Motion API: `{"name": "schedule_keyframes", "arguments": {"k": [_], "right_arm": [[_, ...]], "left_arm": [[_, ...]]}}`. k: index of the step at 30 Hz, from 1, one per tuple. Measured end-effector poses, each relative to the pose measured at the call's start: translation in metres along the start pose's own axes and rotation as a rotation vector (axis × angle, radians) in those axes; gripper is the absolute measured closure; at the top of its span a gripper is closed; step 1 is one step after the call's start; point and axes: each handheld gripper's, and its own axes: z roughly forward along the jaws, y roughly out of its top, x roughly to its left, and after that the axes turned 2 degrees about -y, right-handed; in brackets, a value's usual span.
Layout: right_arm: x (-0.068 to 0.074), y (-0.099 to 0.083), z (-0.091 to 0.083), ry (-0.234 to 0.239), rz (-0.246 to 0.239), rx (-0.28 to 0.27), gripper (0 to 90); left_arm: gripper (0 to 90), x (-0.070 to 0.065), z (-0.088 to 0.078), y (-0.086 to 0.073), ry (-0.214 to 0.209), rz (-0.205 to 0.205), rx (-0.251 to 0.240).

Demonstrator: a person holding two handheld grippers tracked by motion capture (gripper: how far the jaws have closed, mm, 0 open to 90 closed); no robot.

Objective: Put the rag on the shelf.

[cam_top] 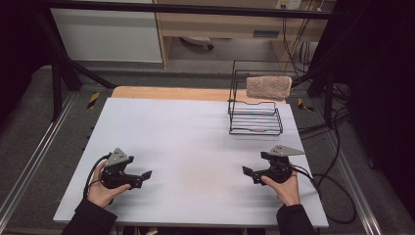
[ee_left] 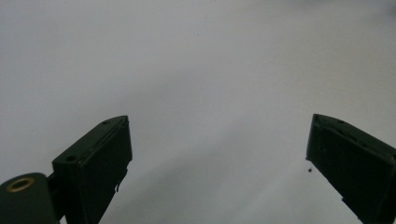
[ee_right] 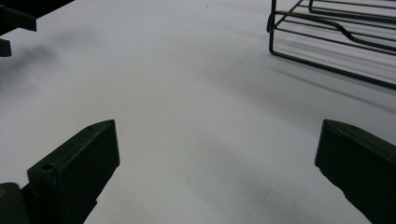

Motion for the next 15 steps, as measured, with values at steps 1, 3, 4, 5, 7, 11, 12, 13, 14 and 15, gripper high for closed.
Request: {"name": "schedule_keyframes", "arguments": {"k": [1,3,4,5,7,11,12,13,14,15], "right_arm": [[-0.001,-0.002,0.0,0.002,-0.001,0.004,0.5],[-0.002,-0.007,-0.001,0.013,0.003,0.011,0.4],[-0.004,-0.01,-0.002,0.013,-0.002,0.014,0.4],[-0.005,-0.013,-0.003,0.012,0.0,0.022,0.5],[-0.006,-0.017,-0.005,0.013,-0.001,0.031,0.5],[-0.009,-0.025,-0.01,0.026,-0.002,0.031,0.4],[-0.009,-0.026,-0.011,0.025,-0.001,0.033,0.4],[-0.01,-0.027,-0.012,0.029,-0.006,0.03,0.4],[-0.011,-0.028,-0.013,0.029,-0.005,0.027,0.4],[-0.011,-0.029,-0.013,0.028,-0.004,0.026,0.4]], "left_arm": [[6.6,0.0,-0.001,-0.002,0.002,0.0,0.001],[6.6,0.001,-0.002,-0.005,0.005,0.007,0.006],[6.6,0.002,-0.002,-0.007,0.007,0.002,0.005],[6.6,0.002,-0.003,-0.008,0.008,0.003,0.005],[6.6,0.003,-0.004,-0.01,0.01,0.003,0.005],[6.6,0.004,-0.007,-0.012,0.013,0.002,0.001],[6.6,0.004,-0.007,-0.013,0.012,-0.001,0.0],[6.6,0.004,-0.007,-0.014,0.013,-0.003,0.0],[6.6,0.004,-0.008,-0.014,0.011,-0.003,0.004],[6.6,0.004,-0.008,-0.015,0.01,-0.003,0.006]]}}
